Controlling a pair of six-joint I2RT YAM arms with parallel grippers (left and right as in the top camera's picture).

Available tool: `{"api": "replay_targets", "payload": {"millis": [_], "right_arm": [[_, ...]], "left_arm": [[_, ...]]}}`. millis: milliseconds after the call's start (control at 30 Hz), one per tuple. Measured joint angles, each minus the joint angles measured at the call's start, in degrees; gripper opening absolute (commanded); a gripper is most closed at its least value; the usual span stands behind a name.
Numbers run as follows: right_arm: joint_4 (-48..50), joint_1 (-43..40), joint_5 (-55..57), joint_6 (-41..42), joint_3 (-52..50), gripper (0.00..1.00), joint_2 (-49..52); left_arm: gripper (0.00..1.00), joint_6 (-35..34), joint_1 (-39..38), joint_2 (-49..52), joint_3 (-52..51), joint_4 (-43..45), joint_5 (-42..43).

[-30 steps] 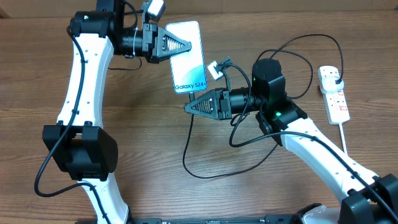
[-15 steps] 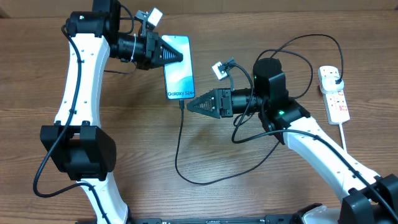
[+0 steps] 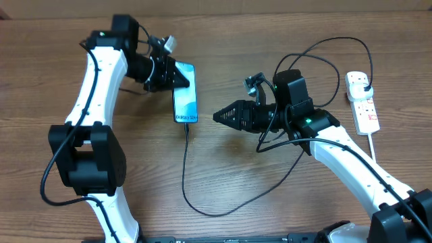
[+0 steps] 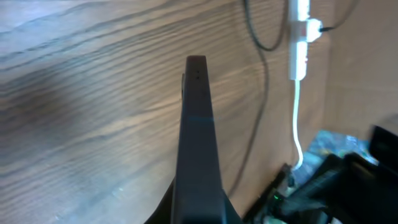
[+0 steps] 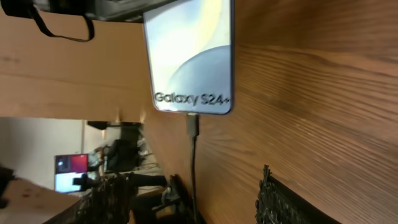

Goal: Plug charger to phone and switch on socket
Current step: 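Open the right gripper off the cable and lower the phone with the left, then lay the phone flat on the table and open the left gripper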

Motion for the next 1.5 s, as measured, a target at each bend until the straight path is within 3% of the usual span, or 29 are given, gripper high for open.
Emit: {"api": "replay_targets", "payload": {"millis": [400,1500], "right_arm": [[-7.1,0.0,5.0,-3.4,0.0,0.66,0.0],[-7.8,0.0,6.3,-4.3,0.0,0.66,0.0]], "left_arm": [[0.04,-6.2,0.0,0.0,-13.9,16.7,-2.9],[0.04,-8.9,0.0,6.0,-14.7,16.7,-8.1]]}}
